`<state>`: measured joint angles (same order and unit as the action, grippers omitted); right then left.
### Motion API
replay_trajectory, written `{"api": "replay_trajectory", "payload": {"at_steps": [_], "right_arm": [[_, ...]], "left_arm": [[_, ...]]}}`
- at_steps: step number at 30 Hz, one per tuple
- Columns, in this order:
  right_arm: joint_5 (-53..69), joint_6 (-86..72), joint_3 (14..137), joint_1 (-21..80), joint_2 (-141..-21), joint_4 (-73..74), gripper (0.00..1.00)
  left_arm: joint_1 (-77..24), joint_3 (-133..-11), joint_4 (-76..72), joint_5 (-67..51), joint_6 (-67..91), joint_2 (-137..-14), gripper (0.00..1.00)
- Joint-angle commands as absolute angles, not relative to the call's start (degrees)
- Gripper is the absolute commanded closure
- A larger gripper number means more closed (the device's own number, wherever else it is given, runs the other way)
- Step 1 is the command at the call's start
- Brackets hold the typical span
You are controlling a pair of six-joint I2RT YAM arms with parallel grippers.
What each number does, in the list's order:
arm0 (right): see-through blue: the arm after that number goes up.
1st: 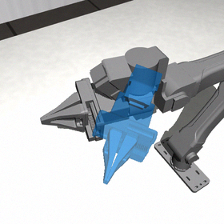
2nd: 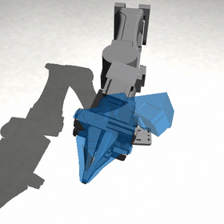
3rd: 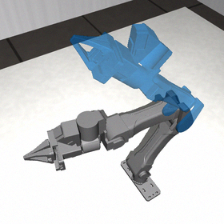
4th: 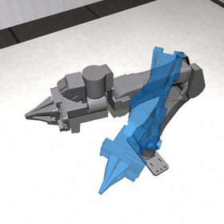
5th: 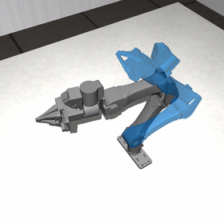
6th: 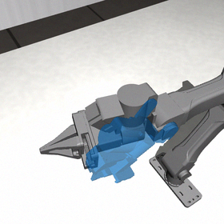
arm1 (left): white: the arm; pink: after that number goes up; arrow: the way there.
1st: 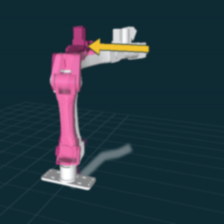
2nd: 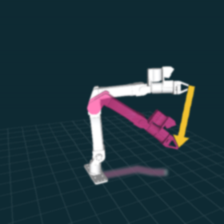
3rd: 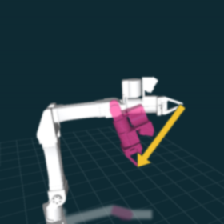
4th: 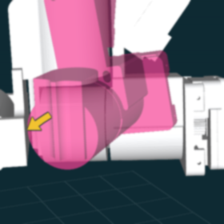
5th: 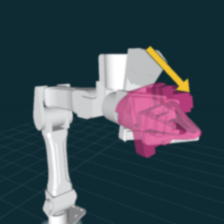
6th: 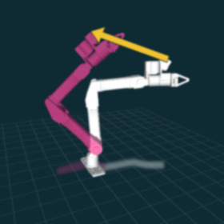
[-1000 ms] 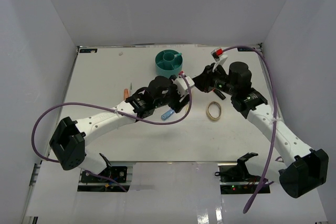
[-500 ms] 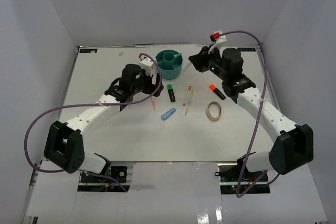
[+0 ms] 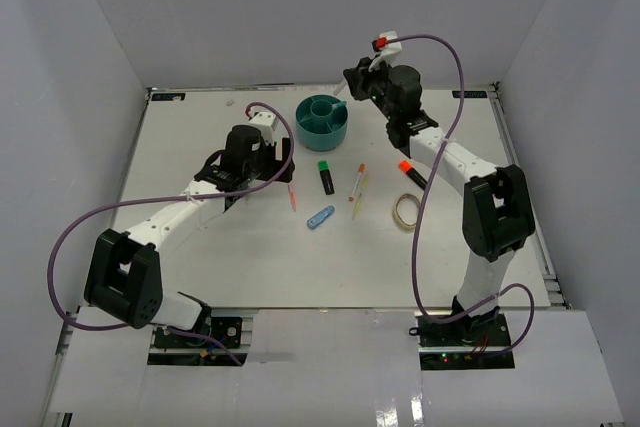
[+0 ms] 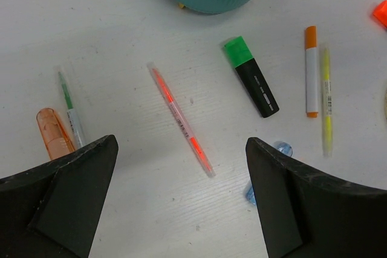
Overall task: Sort the stationery into containers
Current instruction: Place the pen in the storage box.
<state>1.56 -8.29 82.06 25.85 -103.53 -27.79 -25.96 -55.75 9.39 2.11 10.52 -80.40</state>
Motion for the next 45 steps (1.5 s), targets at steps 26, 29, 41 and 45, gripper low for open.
{"api": "replay_trajectory", "payload": {"at_steps": [26,29,41,45], "right_arm": [[1.93,-8.96,103.27,25.31,-129.9,-30.85,0.8],[2.02,-8.79,102.57,25.31,-128.86,-30.5,0.59],[-3.06,-5.1,89.4,25.22,-108.76,-24.45,0.23],[-6.85,-5.53,83.95,25.22,-100.91,-15.31,0.18]], "left_arm": [[-25.75,-57.13,10.19,1.85,9.84,-80.86,0.02],[-25.75,-57.13,10.19,1.76,9.84,-80.77,0.02],[-25.75,-57.57,10.37,0.09,10.63,-79.72,0.02],[-25.75,-58.27,10.81,-2.81,12.3,-79.98,0.02]]}}
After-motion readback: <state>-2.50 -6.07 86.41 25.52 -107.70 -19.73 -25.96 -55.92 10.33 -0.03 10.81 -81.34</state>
